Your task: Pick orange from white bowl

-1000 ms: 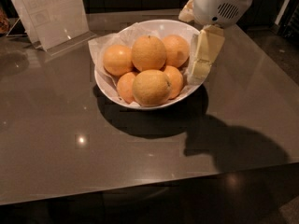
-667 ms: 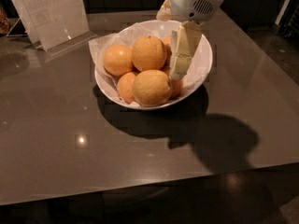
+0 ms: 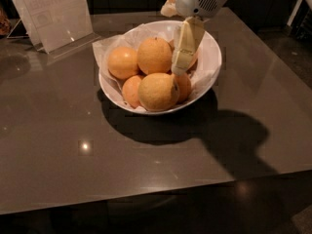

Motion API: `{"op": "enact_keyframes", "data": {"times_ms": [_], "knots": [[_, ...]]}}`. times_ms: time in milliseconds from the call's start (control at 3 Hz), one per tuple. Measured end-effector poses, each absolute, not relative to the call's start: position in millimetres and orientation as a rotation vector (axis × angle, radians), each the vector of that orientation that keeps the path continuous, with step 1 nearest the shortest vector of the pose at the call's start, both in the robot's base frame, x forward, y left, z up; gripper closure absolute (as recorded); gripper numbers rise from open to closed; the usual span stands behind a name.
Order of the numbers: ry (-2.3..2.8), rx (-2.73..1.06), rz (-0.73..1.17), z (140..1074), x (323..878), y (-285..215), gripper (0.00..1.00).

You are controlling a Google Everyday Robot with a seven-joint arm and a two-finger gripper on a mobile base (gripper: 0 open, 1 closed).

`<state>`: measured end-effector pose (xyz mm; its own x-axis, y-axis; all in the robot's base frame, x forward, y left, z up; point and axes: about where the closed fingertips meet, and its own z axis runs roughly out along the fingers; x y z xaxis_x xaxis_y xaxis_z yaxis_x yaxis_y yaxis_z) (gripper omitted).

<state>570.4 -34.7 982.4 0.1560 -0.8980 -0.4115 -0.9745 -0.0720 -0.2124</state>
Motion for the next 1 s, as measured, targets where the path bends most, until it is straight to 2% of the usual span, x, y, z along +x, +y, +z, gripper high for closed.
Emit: {"op": "enact_keyframes", "data": {"times_ms": [333, 667, 1000], "knots": [[1.774, -2.003, 0.234, 983.3, 572.0, -33.3, 0.00], [1.774, -2.003, 0.234, 983.3, 572.0, -33.2, 0.19], [1.774, -2.003, 0.235, 983.3, 572.1, -33.2, 0.32]]}}
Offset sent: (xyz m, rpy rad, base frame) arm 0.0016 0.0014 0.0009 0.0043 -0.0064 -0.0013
